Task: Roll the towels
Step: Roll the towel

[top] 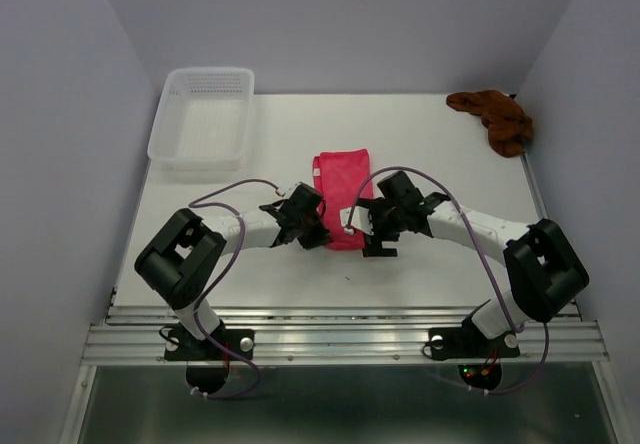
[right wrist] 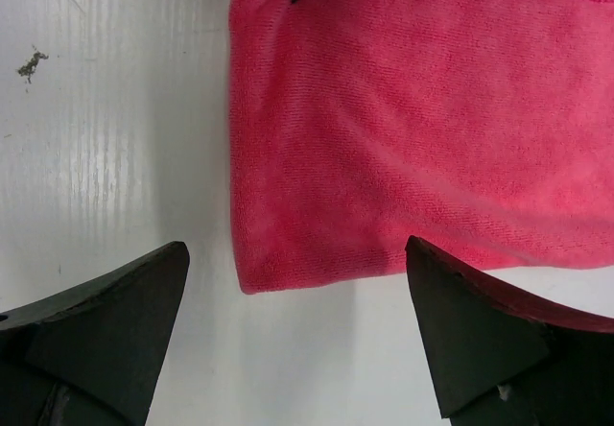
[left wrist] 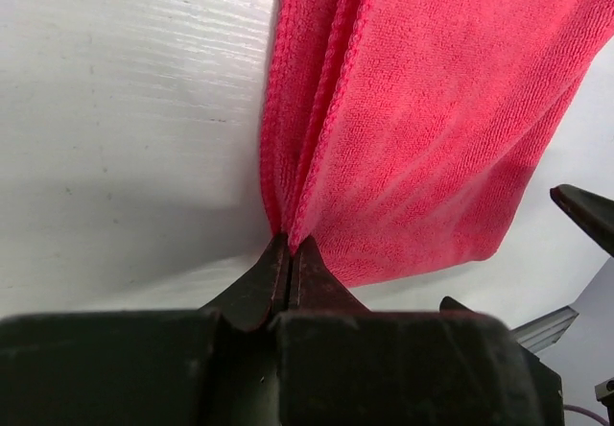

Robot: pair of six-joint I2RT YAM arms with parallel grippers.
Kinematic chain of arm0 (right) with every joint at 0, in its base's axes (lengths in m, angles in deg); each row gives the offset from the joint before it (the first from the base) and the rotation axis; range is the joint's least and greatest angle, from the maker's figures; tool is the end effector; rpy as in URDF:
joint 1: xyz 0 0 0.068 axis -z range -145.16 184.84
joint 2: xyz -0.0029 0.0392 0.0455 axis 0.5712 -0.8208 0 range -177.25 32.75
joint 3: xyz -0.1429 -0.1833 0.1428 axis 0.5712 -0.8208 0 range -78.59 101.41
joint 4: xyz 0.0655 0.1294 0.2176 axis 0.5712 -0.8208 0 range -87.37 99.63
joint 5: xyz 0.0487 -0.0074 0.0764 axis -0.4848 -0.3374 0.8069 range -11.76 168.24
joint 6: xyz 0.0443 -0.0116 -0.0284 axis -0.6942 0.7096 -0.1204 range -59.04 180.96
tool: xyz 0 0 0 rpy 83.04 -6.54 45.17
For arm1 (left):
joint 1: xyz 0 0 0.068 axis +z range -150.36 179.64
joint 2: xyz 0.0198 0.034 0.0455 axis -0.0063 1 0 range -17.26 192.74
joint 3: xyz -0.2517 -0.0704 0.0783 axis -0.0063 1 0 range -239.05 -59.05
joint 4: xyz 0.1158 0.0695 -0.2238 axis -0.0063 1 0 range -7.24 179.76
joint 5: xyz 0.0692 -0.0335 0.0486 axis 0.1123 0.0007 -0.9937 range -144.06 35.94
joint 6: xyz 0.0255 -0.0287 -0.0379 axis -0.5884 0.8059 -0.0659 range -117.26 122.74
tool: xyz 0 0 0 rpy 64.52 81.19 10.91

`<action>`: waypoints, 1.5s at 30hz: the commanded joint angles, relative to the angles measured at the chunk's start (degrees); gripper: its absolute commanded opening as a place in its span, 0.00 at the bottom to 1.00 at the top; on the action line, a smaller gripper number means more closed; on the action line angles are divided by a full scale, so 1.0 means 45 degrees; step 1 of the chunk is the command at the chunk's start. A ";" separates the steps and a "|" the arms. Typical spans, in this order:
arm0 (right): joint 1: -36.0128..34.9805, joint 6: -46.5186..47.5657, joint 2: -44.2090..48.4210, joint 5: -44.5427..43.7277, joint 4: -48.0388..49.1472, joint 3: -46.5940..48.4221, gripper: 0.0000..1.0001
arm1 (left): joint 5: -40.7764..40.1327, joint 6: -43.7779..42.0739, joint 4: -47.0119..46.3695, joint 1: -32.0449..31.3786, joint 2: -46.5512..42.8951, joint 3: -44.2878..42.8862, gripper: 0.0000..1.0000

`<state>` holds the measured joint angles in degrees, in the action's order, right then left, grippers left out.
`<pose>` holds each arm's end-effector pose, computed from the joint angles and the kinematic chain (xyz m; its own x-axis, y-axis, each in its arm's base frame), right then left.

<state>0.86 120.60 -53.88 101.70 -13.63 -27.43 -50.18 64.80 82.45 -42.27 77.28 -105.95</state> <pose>0.2362 0.1761 0.1926 0.2319 -0.7982 -0.5560 -0.9574 -0.0860 -0.2758 0.2398 -0.2186 0.1556 -0.8752 -0.3989 -0.2736 -0.1552 0.7674 -0.6221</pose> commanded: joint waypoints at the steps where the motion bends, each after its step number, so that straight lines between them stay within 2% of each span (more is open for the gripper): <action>1: -0.0437 0.0634 0.0423 -0.0176 0.0932 -0.0098 1.00 | -0.0316 0.0134 0.0812 -0.0022 -0.0541 0.0129 0.00; 4: -0.0829 0.0809 0.0423 -0.0214 0.1401 -0.0528 0.98 | -0.0062 0.0134 0.0774 -0.0022 -0.0502 0.0167 0.00; 9: -0.0965 0.0771 -0.0123 -0.0332 0.2007 -0.0919 0.84 | 0.0211 0.0446 0.0579 0.0036 -0.0793 0.0557 0.00; 14: -0.1218 0.1454 -0.0163 -0.0429 0.1382 -0.1094 0.81 | 0.0349 0.0603 0.0364 0.0095 -0.1009 0.0831 0.00; 16: -0.1219 0.1357 -0.0085 -0.0273 0.1478 -0.1328 0.77 | 0.0602 0.0661 0.0208 0.0114 -0.1048 0.0909 0.00; 18: -0.1219 0.1163 -0.0104 -0.0040 0.1712 -0.1523 0.69 | 0.0816 0.0700 0.0168 0.0153 -0.1146 0.1084 0.00; 19: -0.1219 0.1123 -0.0124 0.0020 0.1868 -0.1524 0.69 | 0.0876 0.0700 -0.0141 0.0153 -0.1185 0.1085 0.00; 22: -0.1219 0.1219 -0.0182 0.0410 0.1929 -0.1661 0.56 | 0.1168 0.0798 -0.0418 0.0192 -0.1302 0.1280 0.00; 24: -0.1219 0.1317 -0.0241 0.0489 0.1909 -0.1739 0.54 | 0.1344 0.0895 -0.0652 0.0231 -0.1400 0.1378 0.00; 27: -0.1219 0.1104 -0.0280 0.0333 0.2142 -0.1778 0.35 | 0.1598 0.1071 -0.0925 0.0270 -0.1575 0.1592 0.00; 28: -0.1219 0.0697 -0.0280 0.0371 0.2162 -0.1720 0.25 | 0.1599 0.1091 -0.0926 0.0251 -0.1614 0.1631 0.00; 31: -0.1219 0.0421 -0.0202 0.0645 0.1229 -0.1019 0.14 | 0.1599 0.1228 -0.0887 0.0368 -0.1868 0.1729 0.00; 34: -0.1219 0.0147 -0.0241 0.0957 -0.0642 0.0074 0.04 | 0.1560 0.1267 -0.0633 0.0504 -0.2122 0.1729 0.00; 38: -0.1219 0.0126 -0.0339 0.1290 -0.1840 0.0838 0.02 | 0.1658 0.1267 -0.0419 0.0583 -0.2415 0.1574 0.00; 45: -0.1103 -0.0322 -0.0514 0.0919 -0.2115 0.1463 0.01 | 0.1559 0.1208 0.0344 0.0973 -0.2786 0.1339 0.00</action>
<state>-4.21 120.80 -55.26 105.03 -20.01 -23.67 -43.29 70.13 81.70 -39.06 67.38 -98.78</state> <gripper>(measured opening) 0.063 0.036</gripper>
